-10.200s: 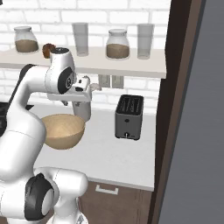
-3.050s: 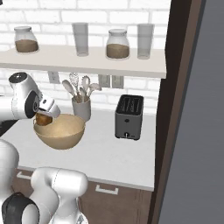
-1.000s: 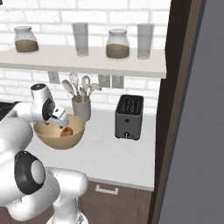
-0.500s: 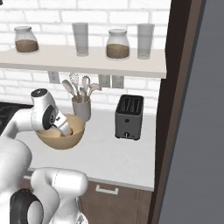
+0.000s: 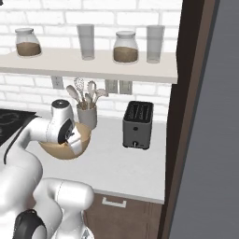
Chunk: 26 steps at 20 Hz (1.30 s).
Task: Open the cabinet, pick up the bread from the cabinet and place it in the basket. Then move the basket to the dining counter.
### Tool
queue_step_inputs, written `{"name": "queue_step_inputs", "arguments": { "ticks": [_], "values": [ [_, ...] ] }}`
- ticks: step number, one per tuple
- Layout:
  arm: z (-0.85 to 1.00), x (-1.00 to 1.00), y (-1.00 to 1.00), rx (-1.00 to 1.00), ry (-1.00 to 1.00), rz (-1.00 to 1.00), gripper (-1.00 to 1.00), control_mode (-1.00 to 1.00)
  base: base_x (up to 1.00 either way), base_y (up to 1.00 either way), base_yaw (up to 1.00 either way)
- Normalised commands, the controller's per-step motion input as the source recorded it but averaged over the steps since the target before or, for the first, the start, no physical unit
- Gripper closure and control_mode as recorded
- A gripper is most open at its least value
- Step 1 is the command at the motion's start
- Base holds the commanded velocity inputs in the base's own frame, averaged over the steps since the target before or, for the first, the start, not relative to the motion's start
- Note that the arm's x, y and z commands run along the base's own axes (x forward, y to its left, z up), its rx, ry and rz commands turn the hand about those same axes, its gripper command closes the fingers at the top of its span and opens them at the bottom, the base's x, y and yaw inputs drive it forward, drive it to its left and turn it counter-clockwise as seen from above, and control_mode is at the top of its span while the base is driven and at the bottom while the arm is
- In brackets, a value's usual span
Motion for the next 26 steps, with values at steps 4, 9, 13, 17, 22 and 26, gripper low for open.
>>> {"name": "queue_step_inputs", "arguments": {
  "ticks": [4,9,13,17,22,26],
  "values": [
    [-0.15,0.04,0.00,0.00,0.09,-0.12,-1.00,-1.00,0.00,0.00,0.00],
    [-0.08,0.18,0.00,0.00,0.01,-0.06,-1.00,-1.00,0.00,0.00,0.00],
    [-0.11,0.26,0.00,0.00,0.00,-0.03,-1.00,-1.00,0.00,0.00,0.00],
    [-0.24,0.08,0.00,0.00,0.00,-0.02,-1.00,-1.00,0.00,0.00,0.00],
    [-0.30,0.07,0.00,0.00,0.00,0.00,-1.00,-1.00,0.00,0.00,0.00],
    [-0.30,0.02,0.00,0.00,0.00,0.00,-1.00,-1.00,0.00,0.00,0.00]
  ]
}}
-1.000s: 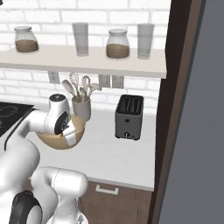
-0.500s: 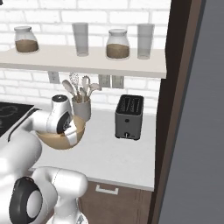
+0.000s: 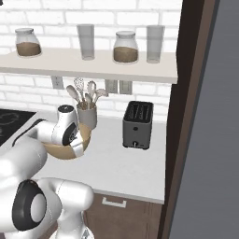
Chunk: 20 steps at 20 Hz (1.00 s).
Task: Open the cabinet, pick up the bread from the cabinet and place it in the basket. Then move the basket to the dining counter.
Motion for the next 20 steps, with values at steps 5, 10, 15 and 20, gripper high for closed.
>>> {"name": "queue_step_inputs", "arguments": {
  "ticks": [5,10,15,20],
  "values": [
    [-0.20,0.00,0.01,0.00,0.00,0.00,1.00,-1.00,0.00,0.00,0.00],
    [-0.25,0.00,0.09,0.00,0.00,0.00,1.00,-1.00,0.00,0.00,0.00],
    [-0.18,-0.03,0.03,0.00,0.00,0.00,1.00,-1.00,0.00,0.00,0.00],
    [0.01,-0.15,0.03,0.01,0.00,-0.01,1.00,-1.00,0.00,0.00,0.00]
  ]
}}
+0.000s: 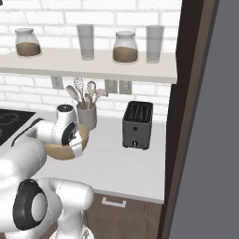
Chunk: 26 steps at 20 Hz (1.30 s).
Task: Open the cabinet, pick up the bread from the cabinet and place it in the basket. Then move the basket to the dining counter.
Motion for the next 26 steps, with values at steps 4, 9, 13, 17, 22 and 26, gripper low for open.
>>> {"name": "queue_step_inputs", "arguments": {
  "ticks": [4,9,13,17,22,26],
  "values": [
    [0.27,-0.27,-0.05,0.12,-0.06,-0.04,1.00,-1.00,0.00,0.00,0.00],
    [0.58,-0.27,-0.04,0.11,-0.16,-0.01,1.00,-1.00,0.00,0.00,0.00],
    [0.64,-0.37,-0.16,0.20,-0.18,-0.15,1.00,-1.00,0.00,0.00,0.00],
    [0.61,-0.51,0.00,0.21,-0.18,-0.27,1.00,-1.00,0.00,0.00,0.00],
    [0.73,-0.45,-0.05,0.18,-0.05,-0.25,1.00,-1.00,0.00,0.00,0.00],
    [0.66,-0.29,-0.38,0.03,0.05,-0.19,1.00,-1.00,0.00,0.00,0.00]
  ]
}}
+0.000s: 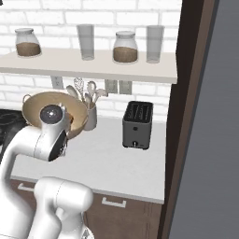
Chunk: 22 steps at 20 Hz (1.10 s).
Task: Open the cabinet, pick up the bread from the cabinet and place it in the basket. Then move the basket to the dining counter.
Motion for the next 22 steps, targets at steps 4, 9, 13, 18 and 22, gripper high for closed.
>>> {"name": "queue_step_inputs", "arguments": {
  "ticks": [4,9,13,18,22],
  "values": [
    [0.60,-0.33,-0.35,0.00,0.09,-0.16,1.00,-1.00,0.00,0.00,0.00],
    [0.43,-0.52,-0.29,-0.05,0.03,-0.09,1.00,-1.00,0.00,0.00,0.00],
    [0.07,-0.43,-0.19,-0.21,0.00,0.00,1.00,-1.00,0.00,0.00,0.00],
    [0.00,-0.13,-0.29,-0.08,-0.01,0.00,1.00,-1.00,0.00,0.00,0.00],
    [-0.07,0.00,-0.38,0.01,0.04,0.00,1.00,-1.00,0.00,0.00,0.00]
  ]
}}
